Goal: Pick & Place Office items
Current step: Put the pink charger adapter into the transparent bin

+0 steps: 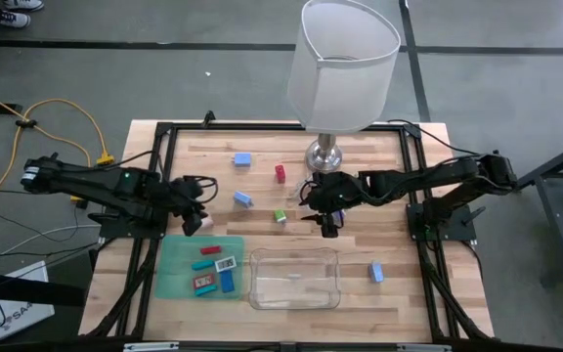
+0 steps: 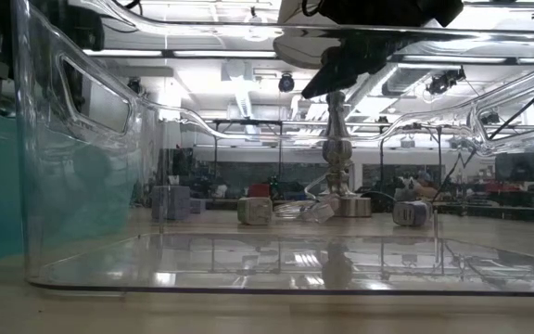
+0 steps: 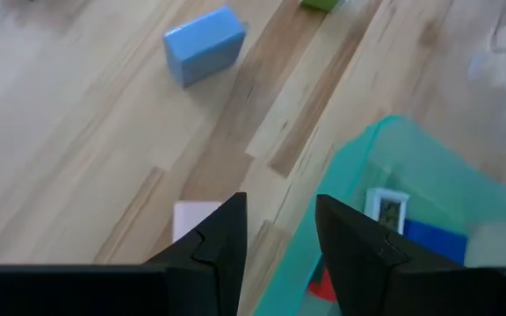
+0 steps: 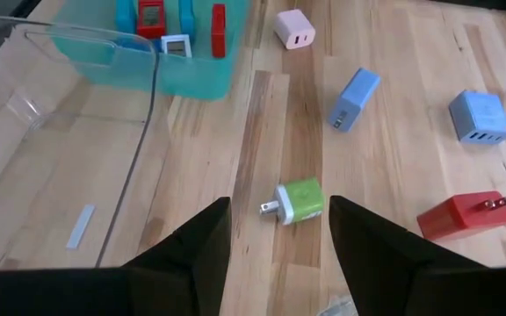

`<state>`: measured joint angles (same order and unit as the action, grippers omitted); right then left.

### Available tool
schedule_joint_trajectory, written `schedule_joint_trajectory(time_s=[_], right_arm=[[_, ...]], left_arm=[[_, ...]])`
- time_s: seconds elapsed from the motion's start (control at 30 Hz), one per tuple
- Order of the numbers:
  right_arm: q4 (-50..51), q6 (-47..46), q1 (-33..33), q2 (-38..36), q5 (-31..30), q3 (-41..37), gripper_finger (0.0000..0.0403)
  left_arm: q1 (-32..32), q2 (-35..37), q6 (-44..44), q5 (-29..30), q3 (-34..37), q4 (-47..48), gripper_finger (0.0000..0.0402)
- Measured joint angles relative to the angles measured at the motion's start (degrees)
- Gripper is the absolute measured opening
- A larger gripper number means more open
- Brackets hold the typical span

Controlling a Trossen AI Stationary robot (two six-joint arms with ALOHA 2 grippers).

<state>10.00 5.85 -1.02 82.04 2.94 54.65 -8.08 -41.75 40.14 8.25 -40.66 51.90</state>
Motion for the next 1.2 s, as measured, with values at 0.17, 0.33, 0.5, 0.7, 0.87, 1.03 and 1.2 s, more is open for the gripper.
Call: schedule_joint_trajectory(time_s=[0.17,0.33,0.5,0.7,0.87,1.03,1.2], right_arm=[[-0.01,0.0,0.0,0.0,0.0,0.0,0.018],[-0.02,0.0,0.0,0.0,0.0,0.0,0.018],[-0.02,0.0,0.0,0.0,0.0,0.0,0.018],[-0.02,0.0,0.0,0.0,0.0,0.0,0.018],[-0.04,0.0,0.0,0.0,0.0,0.0,0.018],[-0.04,0.0,0.0,0.0,0.0,0.0,0.018],[-0.04,0.0,0.0,0.0,0.0,0.0,0.018]], left_arm=[[0.0,-2.51,0.34,0.45,0.0,3.03,0.0132],[0.04,-9.1,-1.97,0.63,0.08,4.85,0.0132],[0.76,-13.47,-4.11,1.51,0.06,2.85,0.0132],[2.96,-15.67,-4.57,2.05,0.08,1.91,0.0132],[4.44,-16.07,-6.23,2.02,0.08,1.81,0.0132],[5.31,-16.07,-5.99,1.48,0.1,1.86,0.0132],[5.57,-16.18,-5.45,0.4,0.12,2.27,0.0132]])
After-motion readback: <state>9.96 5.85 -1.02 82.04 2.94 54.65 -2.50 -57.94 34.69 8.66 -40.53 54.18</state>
